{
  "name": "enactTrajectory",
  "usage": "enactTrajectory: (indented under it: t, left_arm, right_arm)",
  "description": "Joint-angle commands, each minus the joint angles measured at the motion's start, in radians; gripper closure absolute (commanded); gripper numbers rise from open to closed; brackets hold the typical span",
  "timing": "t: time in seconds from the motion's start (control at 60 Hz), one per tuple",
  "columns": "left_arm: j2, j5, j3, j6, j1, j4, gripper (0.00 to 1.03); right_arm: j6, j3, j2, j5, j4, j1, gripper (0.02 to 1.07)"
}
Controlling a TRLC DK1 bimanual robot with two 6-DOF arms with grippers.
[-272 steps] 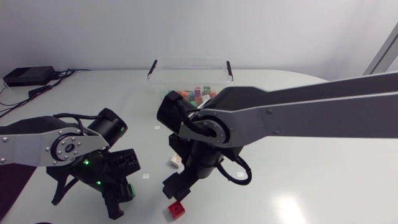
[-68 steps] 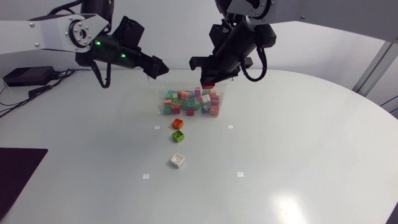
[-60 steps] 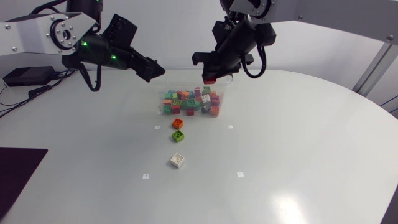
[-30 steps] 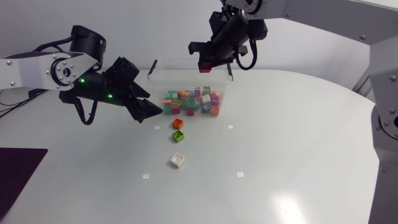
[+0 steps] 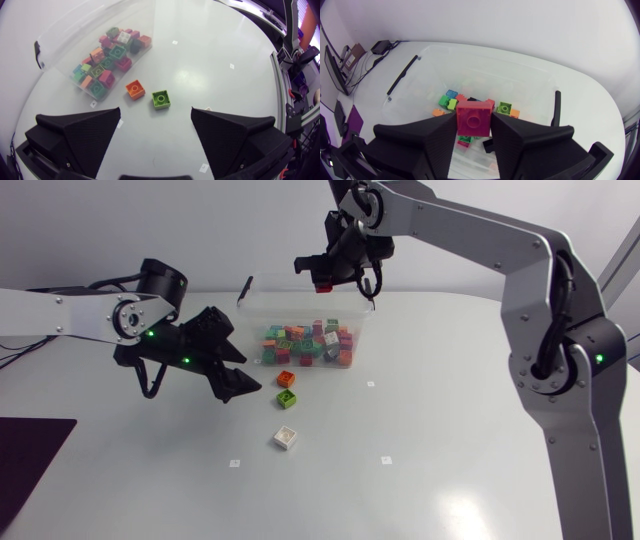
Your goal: Place the duplo bricks in the container
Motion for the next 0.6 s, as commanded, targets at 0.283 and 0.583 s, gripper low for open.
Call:
enactTrajectory:
  t: [0.283, 0.583]
  left_arm:
    - [0.162, 0.049, -0.025, 0.060, -0.020, 0.067, 0.05]
    - [0.233, 0.049, -0.022, 0.012, -0.059, 0.170, 0.05]
  right_arm:
    - [-0.005, 0.010, -0.032, 0.036, -0.039, -0.005, 0.08]
    - [-0.005, -0.283, -0.250, 0.035, 0.047, 0.019, 0.07]
